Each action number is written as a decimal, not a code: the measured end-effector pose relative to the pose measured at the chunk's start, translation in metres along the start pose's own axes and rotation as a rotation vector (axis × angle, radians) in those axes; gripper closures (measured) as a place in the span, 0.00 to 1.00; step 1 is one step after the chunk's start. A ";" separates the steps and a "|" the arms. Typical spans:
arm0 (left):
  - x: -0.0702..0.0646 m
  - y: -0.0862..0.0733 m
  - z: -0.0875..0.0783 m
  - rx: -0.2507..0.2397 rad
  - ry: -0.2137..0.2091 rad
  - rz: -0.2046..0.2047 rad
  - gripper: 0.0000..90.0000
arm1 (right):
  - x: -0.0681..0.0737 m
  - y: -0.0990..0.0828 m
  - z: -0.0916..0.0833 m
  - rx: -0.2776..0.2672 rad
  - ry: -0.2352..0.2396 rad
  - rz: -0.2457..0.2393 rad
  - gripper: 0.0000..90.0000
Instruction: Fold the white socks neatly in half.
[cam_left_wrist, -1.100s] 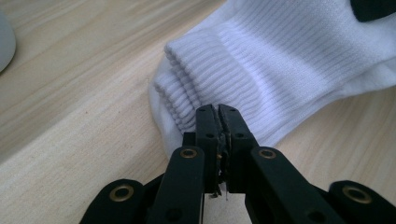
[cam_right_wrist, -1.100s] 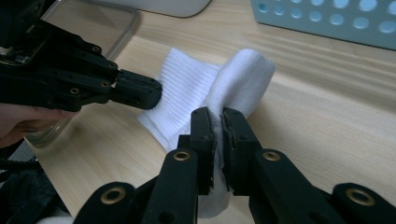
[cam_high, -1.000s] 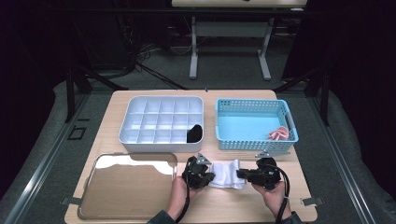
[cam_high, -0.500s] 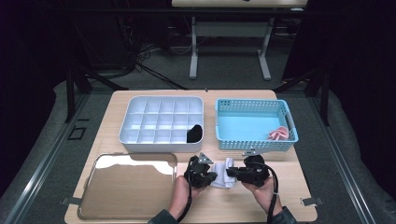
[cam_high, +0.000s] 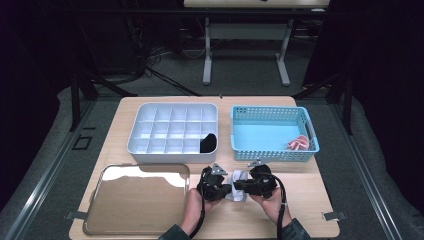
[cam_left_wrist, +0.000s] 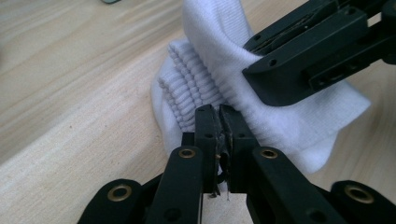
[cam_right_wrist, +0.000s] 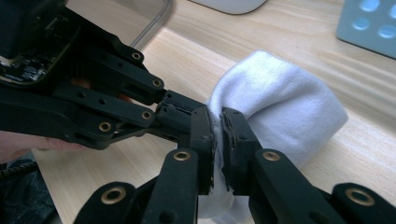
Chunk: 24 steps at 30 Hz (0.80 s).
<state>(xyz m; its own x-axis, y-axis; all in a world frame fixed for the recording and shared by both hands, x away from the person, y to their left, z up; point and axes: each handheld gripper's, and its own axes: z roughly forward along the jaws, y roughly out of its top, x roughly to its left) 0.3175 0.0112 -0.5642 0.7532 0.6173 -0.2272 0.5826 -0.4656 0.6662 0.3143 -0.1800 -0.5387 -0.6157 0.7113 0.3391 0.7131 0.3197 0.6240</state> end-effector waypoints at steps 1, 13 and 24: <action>0.000 0.000 -0.001 0.000 -0.003 0.003 0.95 | 0.000 0.000 0.000 0.000 0.000 0.000 0.93; 0.008 -0.005 -0.007 0.029 0.036 -0.002 0.92 | -0.001 -0.001 -0.003 -0.003 -0.002 0.003 0.93; 0.007 -0.009 0.003 0.018 0.014 -0.030 0.96 | 0.003 0.003 0.002 0.001 -0.008 -0.013 0.93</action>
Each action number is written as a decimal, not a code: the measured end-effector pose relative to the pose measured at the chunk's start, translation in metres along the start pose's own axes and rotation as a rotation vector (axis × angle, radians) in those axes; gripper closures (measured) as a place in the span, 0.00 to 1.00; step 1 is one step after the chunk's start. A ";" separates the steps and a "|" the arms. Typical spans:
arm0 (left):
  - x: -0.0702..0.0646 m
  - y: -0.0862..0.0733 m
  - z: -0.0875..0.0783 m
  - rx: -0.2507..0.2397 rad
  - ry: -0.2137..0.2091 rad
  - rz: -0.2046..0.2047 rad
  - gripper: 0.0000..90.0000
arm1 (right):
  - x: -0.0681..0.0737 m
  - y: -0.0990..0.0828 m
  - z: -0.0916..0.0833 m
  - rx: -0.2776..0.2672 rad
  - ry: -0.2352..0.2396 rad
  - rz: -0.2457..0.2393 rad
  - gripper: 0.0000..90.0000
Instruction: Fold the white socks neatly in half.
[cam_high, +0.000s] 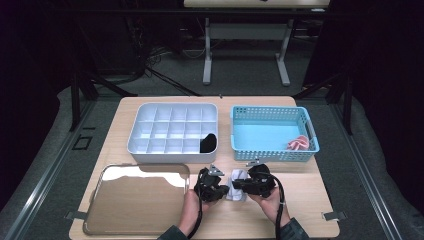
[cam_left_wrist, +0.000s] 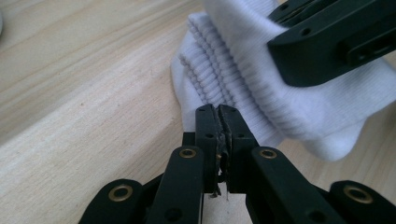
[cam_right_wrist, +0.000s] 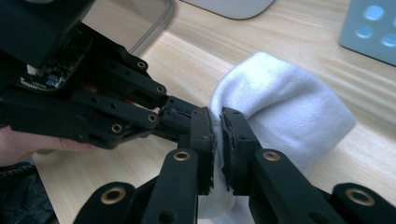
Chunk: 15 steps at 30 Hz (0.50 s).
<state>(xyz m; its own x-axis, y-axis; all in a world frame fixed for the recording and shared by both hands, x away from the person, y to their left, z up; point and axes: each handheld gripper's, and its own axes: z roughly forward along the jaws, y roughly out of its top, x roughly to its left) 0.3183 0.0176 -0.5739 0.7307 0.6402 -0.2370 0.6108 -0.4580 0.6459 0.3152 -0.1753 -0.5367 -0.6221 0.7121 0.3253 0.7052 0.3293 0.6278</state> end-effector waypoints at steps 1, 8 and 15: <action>0.000 0.000 0.000 -0.002 0.001 0.001 0.97 | 0.001 0.001 0.001 0.004 0.001 -0.004 0.93; 0.001 -0.002 0.002 -0.017 -0.025 -0.024 0.97 | -0.001 0.001 0.006 0.018 -0.009 -0.007 0.93; 0.012 -0.006 -0.009 -0.012 -0.013 -0.051 0.95 | -0.001 -0.002 0.012 0.030 -0.016 -0.014 0.93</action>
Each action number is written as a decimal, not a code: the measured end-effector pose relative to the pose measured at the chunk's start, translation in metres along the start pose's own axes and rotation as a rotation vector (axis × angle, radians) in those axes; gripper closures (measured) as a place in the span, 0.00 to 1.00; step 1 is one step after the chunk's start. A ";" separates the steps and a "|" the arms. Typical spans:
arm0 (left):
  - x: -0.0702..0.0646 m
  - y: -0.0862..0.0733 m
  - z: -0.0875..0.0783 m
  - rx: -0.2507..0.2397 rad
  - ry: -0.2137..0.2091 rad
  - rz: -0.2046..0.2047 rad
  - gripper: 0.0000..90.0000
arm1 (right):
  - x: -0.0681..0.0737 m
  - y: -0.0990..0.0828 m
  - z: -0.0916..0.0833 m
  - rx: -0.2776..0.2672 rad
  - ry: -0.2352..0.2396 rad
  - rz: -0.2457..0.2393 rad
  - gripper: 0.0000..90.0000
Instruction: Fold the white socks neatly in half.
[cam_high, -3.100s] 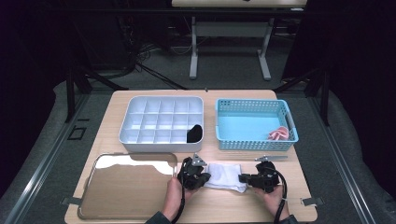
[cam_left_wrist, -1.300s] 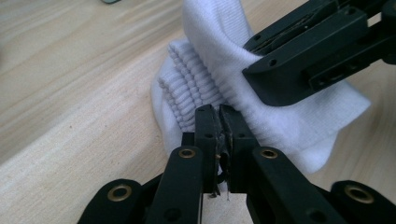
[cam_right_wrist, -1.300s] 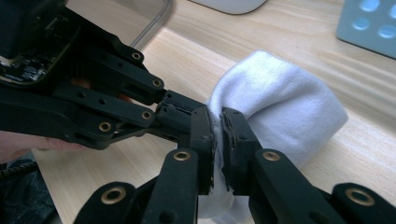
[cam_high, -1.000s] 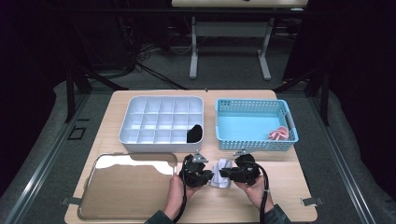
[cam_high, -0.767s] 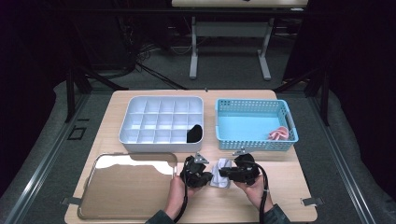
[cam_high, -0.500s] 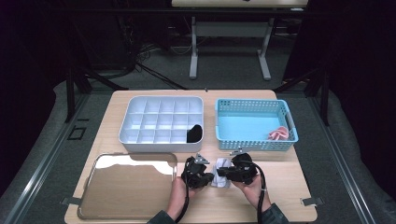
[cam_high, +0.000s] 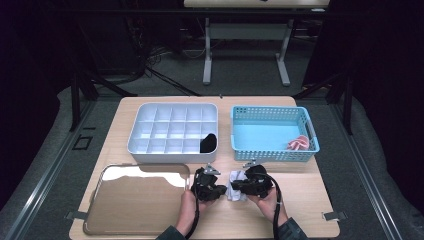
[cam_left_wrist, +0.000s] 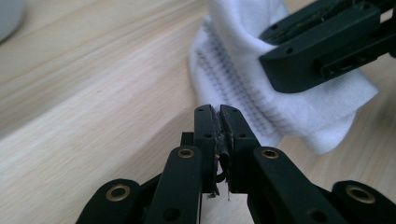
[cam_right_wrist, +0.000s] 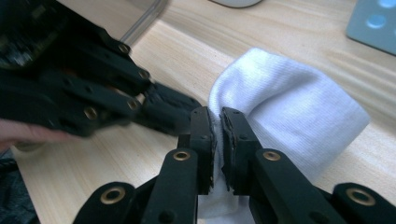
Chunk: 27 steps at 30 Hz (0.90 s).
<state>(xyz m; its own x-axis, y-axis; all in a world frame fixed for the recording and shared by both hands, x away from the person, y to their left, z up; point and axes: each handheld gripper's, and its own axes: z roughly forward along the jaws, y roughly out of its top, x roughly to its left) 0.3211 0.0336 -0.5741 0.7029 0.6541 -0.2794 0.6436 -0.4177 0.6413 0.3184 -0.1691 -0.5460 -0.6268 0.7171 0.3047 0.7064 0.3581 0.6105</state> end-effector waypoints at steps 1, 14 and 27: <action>0.002 0.000 -0.002 -0.002 0.005 -0.001 0.95 | 0.000 -0.001 0.001 0.002 -0.005 -0.001 0.93; -0.002 0.037 -0.027 -0.073 0.024 0.071 0.95 | 0.004 -0.007 0.007 -0.016 -0.018 -0.007 0.93; -0.015 0.068 0.008 0.033 -0.044 0.168 0.99 | 0.004 -0.009 0.008 -0.034 -0.015 0.007 0.93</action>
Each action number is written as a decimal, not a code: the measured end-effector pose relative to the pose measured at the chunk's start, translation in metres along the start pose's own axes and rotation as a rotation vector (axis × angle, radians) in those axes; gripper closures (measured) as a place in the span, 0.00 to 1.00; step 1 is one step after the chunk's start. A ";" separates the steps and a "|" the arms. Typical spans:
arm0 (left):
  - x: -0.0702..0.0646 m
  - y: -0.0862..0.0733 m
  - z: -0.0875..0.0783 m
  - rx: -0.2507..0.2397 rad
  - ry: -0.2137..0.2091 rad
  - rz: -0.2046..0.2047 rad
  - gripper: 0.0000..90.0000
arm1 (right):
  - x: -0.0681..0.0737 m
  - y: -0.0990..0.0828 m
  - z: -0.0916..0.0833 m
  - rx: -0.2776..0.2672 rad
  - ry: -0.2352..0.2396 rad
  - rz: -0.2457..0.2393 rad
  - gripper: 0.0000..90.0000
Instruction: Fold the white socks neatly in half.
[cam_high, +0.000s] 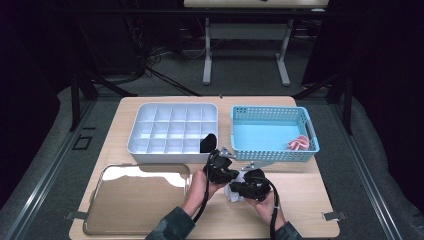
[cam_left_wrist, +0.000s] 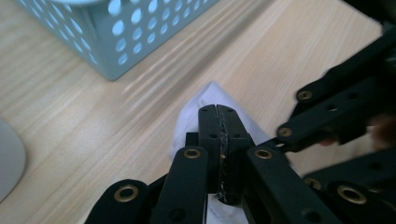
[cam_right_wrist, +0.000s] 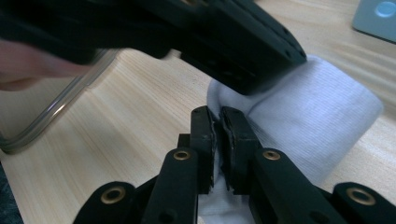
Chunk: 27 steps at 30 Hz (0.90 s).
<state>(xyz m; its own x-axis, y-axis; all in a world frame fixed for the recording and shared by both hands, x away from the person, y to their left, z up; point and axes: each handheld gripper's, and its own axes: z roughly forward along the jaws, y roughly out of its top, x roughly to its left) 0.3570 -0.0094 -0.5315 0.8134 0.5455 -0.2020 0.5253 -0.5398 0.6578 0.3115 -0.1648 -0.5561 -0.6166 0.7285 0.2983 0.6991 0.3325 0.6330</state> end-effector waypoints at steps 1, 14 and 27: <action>0.001 0.000 0.003 0.004 -0.015 -0.005 1.00 | 0.000 -0.001 0.000 0.000 -0.005 0.001 0.93; 0.005 -0.005 0.018 0.026 -0.028 -0.001 1.00 | 0.006 -0.009 -0.010 -0.038 -0.046 -0.002 0.79; 0.008 -0.010 0.015 -0.003 -0.024 -0.014 1.00 | 0.012 -0.017 -0.012 0.017 -0.065 -0.020 0.88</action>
<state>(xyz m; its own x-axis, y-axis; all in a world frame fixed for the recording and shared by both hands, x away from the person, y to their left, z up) 0.3615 -0.0091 -0.5507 0.8116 0.5374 -0.2291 0.5364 -0.5303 0.6566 0.2878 -0.1692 -0.5550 -0.6061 0.7587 0.2388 0.6935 0.3572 0.6257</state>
